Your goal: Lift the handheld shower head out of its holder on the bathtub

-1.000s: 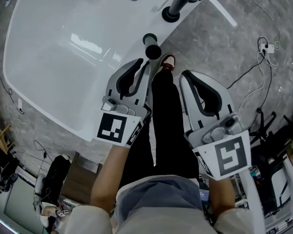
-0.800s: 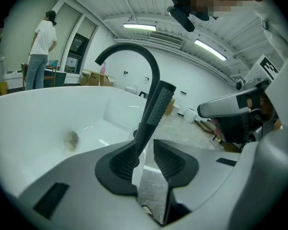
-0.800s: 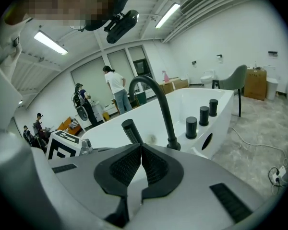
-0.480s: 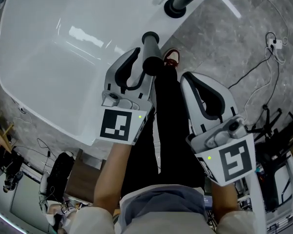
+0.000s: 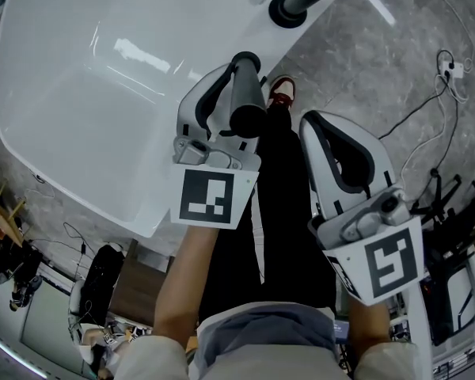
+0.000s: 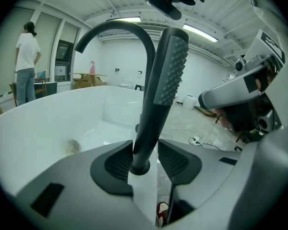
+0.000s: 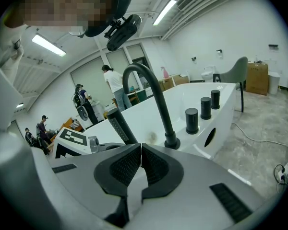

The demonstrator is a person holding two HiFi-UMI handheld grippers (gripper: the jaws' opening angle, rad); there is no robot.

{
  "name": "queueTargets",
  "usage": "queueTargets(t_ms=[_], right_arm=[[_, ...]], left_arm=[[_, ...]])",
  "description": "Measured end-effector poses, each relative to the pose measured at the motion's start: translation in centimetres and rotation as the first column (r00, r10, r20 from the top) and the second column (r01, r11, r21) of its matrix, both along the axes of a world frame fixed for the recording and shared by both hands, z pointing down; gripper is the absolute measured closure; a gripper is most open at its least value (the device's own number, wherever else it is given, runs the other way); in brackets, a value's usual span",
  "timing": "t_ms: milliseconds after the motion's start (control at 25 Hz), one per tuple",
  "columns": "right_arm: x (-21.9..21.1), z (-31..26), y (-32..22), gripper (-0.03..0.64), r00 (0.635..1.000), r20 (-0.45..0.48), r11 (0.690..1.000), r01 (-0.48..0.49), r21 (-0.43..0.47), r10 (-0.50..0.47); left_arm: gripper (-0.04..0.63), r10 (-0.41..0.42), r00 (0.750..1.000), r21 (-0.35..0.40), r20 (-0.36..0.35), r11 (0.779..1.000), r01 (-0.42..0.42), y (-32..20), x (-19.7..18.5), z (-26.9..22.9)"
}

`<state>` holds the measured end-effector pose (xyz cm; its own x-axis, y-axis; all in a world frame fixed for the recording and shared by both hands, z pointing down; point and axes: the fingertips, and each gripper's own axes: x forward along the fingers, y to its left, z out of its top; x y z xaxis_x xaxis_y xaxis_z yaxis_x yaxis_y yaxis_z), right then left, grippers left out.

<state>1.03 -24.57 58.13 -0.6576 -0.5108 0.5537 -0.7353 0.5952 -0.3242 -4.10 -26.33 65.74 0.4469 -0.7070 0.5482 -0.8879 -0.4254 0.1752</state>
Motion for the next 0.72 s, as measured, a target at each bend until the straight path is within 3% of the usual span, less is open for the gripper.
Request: queueTargets(t_ms=[720], right_arm=[[-0.07,-0.42,0.31,0.597,1.000,-0.007,1.000,-0.004,0.017,0.004]], left_arm=[[0.450,-0.045,0.999,0.009,0.022,0.999,0.044,-0.66,-0.30,0.25]])
